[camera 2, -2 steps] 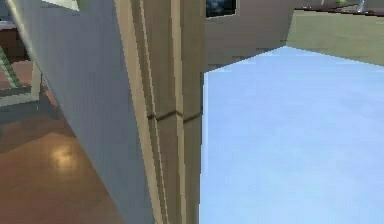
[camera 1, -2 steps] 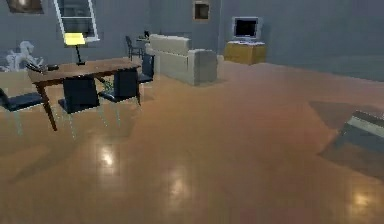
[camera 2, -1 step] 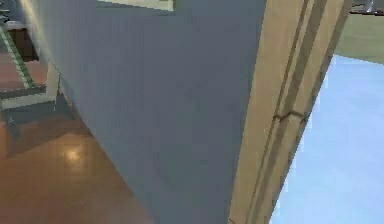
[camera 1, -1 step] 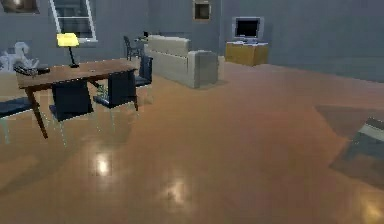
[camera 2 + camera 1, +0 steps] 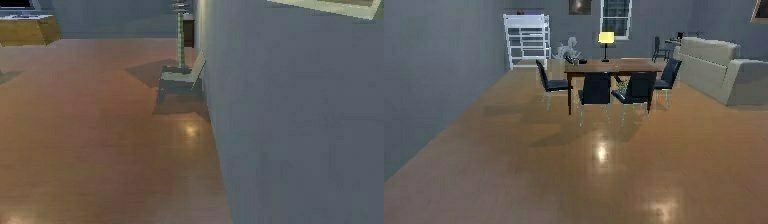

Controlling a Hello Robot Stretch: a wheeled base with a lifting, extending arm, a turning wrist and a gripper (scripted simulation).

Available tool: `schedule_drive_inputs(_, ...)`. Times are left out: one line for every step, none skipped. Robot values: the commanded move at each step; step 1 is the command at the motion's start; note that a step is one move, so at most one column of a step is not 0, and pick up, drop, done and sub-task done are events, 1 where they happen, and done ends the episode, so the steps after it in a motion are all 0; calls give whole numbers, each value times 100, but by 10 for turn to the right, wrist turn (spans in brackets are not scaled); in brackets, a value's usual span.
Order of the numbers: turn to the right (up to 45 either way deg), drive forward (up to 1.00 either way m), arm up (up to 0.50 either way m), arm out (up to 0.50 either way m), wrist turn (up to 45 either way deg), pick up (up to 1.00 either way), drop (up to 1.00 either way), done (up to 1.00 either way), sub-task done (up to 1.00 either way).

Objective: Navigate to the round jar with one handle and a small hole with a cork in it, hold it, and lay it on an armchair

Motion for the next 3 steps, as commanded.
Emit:
schedule_drive_inputs(0, 15, 0, 0, 0, 0, 0, 0, 0)
schedule_drive_inputs(-300, 0, 0, 0, 0, 0, 0, 0, 0)
schedule_drive_inputs(0, 30, 0, 0, 0, 0, 0, 0, 0)
